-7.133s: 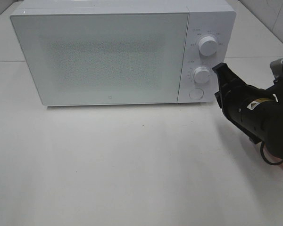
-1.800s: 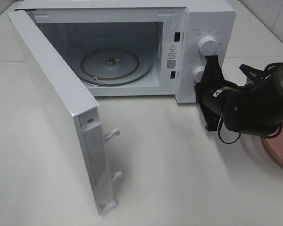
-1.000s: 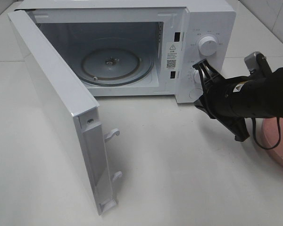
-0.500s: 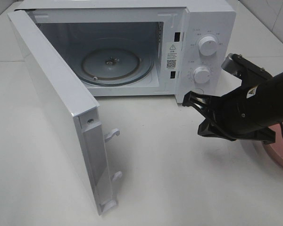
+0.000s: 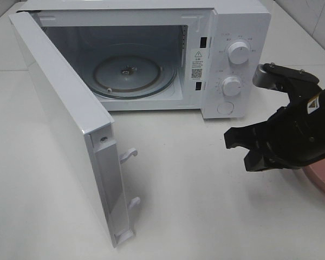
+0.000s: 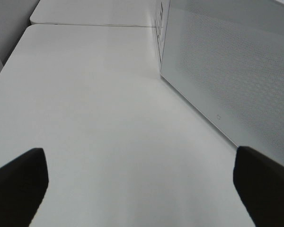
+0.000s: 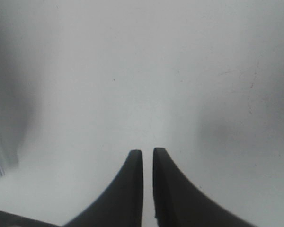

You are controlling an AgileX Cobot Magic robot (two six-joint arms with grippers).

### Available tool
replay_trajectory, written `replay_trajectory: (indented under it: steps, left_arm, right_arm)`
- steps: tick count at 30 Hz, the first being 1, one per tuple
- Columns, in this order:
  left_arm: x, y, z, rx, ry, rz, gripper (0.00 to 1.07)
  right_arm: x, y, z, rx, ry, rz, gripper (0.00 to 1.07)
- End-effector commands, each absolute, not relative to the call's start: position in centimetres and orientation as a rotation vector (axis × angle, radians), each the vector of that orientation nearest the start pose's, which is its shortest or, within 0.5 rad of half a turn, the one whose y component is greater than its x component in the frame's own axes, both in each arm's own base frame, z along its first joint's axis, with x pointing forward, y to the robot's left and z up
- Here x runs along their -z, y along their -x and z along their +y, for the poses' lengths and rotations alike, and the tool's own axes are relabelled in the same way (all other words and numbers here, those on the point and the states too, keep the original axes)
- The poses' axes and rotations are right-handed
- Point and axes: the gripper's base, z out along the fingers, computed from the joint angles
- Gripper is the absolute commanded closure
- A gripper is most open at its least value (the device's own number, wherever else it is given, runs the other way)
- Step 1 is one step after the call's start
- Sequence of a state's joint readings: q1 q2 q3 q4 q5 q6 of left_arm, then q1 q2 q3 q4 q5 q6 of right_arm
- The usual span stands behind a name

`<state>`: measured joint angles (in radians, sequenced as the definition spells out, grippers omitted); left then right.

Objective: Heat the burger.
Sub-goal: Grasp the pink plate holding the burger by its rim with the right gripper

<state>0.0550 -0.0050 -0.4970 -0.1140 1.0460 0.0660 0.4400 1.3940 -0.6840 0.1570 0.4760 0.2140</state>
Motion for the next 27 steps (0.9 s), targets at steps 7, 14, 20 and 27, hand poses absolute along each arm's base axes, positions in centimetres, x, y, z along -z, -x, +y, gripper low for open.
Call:
replay_trajectory:
  steps: [7,14,20,27]
  left_arm:
    - [-27.8,0.7,-0.9,0.062,-0.013,1.994,0.06]
    - [-27.8,0.7,-0.9,0.062,-0.013,1.994,0.06]
    - [-27.8,0.7,-0.9,0.062,-0.013,1.994,0.06]
    - [-27.8,0.7,-0.9,0.062,-0.013,1.994,0.06]
  right_arm:
    - [-22.5,-22.8,9.5,-0.150,0.280,2.814,0.87]
    - [-23.4,-23.9,7.2,-0.005,0.367,2.794,0.28]
    - [-23.4,-24.4,5.6,0.049,0.424,2.784,0.07]
    - [-23.5,-25.0,3.3,0.133,0.364,2.774,0.08]
